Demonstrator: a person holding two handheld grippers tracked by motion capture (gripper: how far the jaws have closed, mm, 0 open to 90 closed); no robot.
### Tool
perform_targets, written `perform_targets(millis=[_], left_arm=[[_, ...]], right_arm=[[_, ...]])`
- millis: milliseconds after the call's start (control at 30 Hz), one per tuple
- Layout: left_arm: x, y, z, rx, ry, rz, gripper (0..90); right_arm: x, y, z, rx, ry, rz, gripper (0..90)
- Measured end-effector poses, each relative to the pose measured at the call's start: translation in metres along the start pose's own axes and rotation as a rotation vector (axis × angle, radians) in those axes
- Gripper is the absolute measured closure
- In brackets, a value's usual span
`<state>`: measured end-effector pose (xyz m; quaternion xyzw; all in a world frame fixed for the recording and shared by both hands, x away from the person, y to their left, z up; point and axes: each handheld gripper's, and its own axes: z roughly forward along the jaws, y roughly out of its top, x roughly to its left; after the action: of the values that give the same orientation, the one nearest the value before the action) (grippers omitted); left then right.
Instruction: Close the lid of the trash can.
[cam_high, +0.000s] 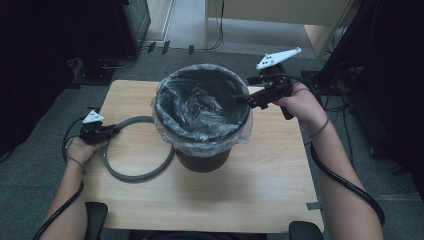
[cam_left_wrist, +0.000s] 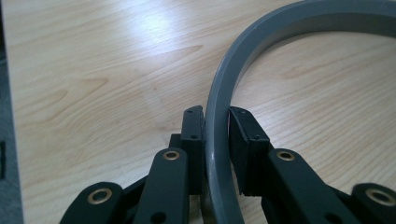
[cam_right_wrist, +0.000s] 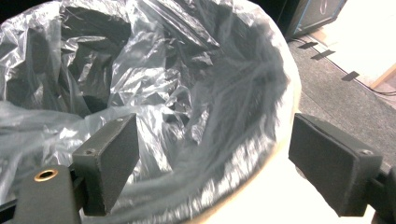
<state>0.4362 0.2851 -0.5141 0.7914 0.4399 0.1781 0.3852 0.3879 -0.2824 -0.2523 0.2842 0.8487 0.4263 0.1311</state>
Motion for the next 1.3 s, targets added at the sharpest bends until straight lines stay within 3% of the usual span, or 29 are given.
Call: perform_targets(millis=[133,300,400,633,1033,1300], left_arm=[[0.003,-0.001,-0.003,0.005,0.027,-0.037,77.9],[0.001,0.000,-0.003,0.012,0.041,-0.024,77.9],[0.001,0.000,-0.002,0.009,0.039,-0.039,77.9],[0.001,0.000,-0.003,0.011,0.040,-0.046,77.7],[0.001,0.000,-0.002,0.011,0.042,-0.045,78.0],[0.001,0.000,-0.002,0.010,0.043,-0.041,78.0]], right_arm=[[-0.002,-0.012,-0.003,-0.022,-0.011,0.024,15.9],[-0.003,-0.023,-0.006,-0.041,-0.012,0.038,15.9],[-0.003,-0.031,-0.009,-0.044,-0.029,0.044,15.8],[0.002,-0.042,-0.019,-0.107,-0.023,0.084,15.8],[0.000,-0.070,-0.028,-0.092,-0.064,0.075,15.6],[0.000,-0.094,-0.017,-0.095,-0.056,0.097,15.6]])
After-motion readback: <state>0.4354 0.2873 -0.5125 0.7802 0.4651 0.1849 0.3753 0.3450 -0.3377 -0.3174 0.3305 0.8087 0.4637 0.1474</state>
